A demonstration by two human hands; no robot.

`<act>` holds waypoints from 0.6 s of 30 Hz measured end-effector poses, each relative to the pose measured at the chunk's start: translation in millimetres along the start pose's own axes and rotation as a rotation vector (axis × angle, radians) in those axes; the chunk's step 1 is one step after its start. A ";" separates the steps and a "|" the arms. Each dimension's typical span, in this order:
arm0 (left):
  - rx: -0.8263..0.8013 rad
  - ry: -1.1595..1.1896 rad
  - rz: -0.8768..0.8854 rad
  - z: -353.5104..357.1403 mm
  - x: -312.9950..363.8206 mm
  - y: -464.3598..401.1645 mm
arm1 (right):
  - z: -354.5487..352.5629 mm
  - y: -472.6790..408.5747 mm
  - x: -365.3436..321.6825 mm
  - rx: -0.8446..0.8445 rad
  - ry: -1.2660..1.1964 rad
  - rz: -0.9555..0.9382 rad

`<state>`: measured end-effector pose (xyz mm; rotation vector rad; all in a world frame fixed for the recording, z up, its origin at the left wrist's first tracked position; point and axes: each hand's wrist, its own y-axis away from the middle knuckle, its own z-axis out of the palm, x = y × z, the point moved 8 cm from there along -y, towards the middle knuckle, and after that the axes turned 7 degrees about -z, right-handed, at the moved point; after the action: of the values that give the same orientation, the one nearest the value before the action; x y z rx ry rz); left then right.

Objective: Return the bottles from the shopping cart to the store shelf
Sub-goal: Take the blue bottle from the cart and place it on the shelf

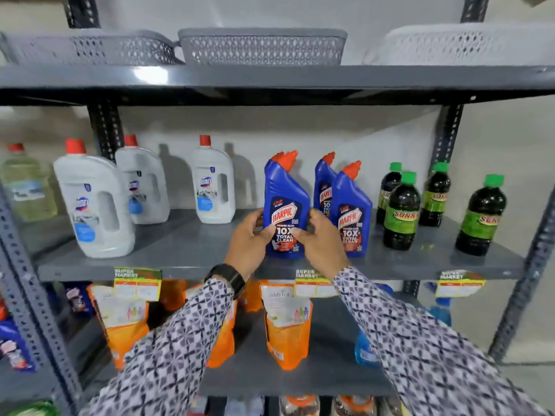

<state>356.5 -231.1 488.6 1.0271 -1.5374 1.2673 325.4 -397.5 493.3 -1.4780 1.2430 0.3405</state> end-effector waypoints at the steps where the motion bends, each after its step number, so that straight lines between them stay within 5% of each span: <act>1: -0.001 -0.021 -0.002 1.6 -4.2 -21.6 | 6.1 -19.0 10.1 0.008 0.017 0.025; 8: 0.004 -0.110 -0.067 2.3 -38.7 -104.0 | 37.2 -84.7 59.8 0.001 0.063 0.072; 18: 0.079 -0.137 -0.079 -2.5 -36.2 -75.3 | 35.7 -53.6 67.6 -0.039 -0.089 0.086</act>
<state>438.7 -236.8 474.6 1.2355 -1.5431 1.2326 411.1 -410.2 458.6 -1.4295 1.2367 0.4861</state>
